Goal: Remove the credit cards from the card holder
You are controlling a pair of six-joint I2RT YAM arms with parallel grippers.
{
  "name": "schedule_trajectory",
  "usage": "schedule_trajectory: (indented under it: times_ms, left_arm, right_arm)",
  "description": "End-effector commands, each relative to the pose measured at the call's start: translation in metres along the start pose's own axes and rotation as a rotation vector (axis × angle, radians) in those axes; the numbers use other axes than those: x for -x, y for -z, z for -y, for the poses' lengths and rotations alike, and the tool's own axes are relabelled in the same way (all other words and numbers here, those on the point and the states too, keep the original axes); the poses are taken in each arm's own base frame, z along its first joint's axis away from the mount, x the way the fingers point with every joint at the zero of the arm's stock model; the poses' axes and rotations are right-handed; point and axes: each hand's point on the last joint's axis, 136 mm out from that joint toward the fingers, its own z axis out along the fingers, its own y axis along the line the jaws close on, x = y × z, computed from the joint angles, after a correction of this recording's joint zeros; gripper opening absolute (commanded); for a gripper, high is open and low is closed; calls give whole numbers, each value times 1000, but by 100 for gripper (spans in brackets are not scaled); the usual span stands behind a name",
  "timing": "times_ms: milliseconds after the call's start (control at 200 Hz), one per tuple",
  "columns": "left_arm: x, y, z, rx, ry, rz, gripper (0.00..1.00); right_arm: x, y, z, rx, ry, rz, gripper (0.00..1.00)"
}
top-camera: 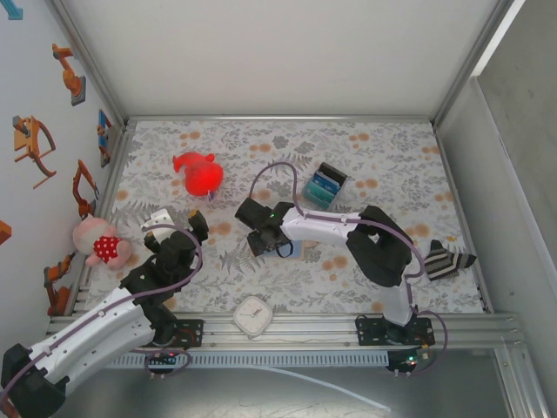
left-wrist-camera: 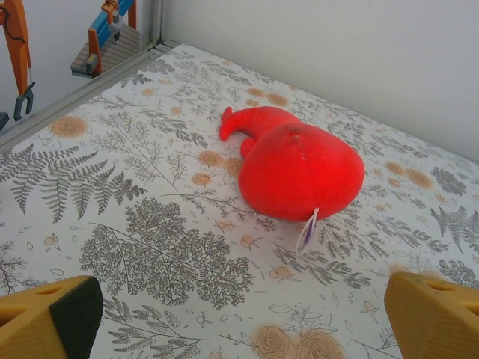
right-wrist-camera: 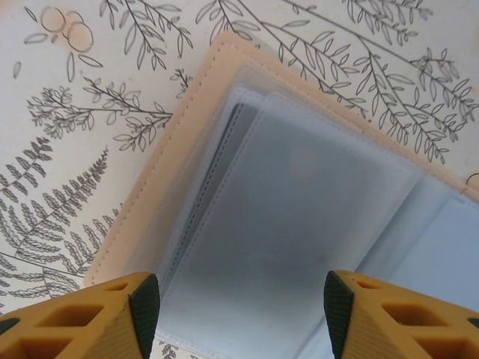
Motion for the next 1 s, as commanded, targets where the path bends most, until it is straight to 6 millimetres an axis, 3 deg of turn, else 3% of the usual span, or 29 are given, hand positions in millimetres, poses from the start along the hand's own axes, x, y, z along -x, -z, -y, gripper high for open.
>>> schedule_trajectory:
  times_ms: [0, 446, 806, 997]
  left_arm:
    - [-3, -1, -8, 26, 9, 6, 97]
    - [-3, -1, -7, 25, 15, 5, 97]
    - [-7, -2, 5, -22, 19, -25, 97]
    - [-12, -6, 19, -67, 28, -50, 97]
  right_arm:
    - [-8, -7, -1, -21, 12, -31, 60]
    - [-20, -20, 11, -56, 10, -60, 54]
    - [-10, -10, 20, -3, 9, -21, 35]
    - [0, -2, 24, -4, 115, 30, 26]
